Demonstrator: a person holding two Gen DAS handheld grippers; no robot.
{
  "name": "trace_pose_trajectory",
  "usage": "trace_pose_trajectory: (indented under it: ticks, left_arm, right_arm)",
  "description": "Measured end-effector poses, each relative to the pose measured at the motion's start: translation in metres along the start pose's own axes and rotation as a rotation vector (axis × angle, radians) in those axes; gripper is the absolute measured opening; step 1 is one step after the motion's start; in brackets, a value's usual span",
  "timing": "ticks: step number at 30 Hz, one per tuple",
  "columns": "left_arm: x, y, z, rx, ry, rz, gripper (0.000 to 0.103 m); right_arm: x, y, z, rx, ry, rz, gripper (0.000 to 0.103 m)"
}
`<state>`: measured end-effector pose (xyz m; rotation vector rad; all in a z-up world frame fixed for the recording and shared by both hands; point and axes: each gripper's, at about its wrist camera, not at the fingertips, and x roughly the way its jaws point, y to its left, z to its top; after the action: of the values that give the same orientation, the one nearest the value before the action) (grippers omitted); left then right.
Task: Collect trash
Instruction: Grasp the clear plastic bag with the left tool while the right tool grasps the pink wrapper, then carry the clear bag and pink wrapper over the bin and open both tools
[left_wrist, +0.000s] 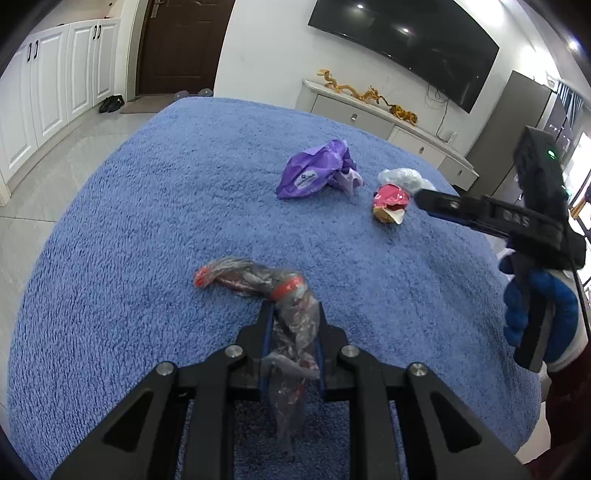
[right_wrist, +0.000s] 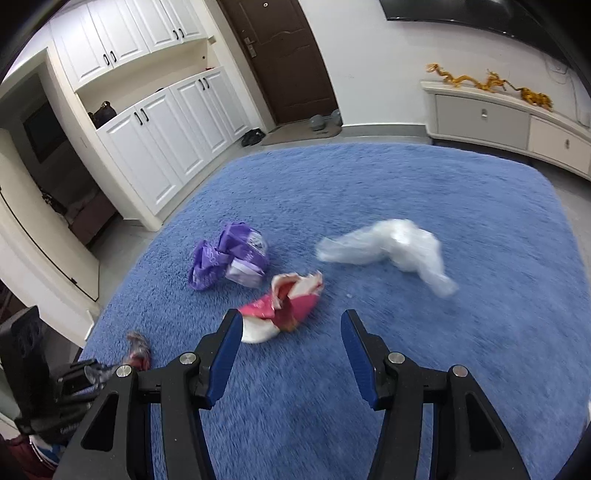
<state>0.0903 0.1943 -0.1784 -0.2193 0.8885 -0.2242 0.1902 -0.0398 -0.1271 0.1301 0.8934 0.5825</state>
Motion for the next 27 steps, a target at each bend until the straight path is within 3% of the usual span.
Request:
trace_pose_trajectory:
  ticks: [7,11,16,27]
  left_arm:
    - [0.001,0.000,-0.001,-0.006,-0.005,-0.004,0.017]
    - [0.000,0.000,-0.003,-0.006,-0.008,-0.002,0.017]
    - [-0.001,0.000,-0.005,-0.008,-0.009,-0.003,0.017]
    - [-0.006,-0.006,-0.007,0.017,-0.025,0.034,0.017]
  right_arm:
    - [0.026,0.002,0.007,0.010,0.034,0.027,0.052]
    - [0.032,0.003,0.005,0.025,0.036,0.038,0.040]
    - [0.023,0.006,-0.004,0.030,0.022,0.037,0.031]
    - [-0.017,0.007,-0.039,0.073,-0.009,0.048,0.027]
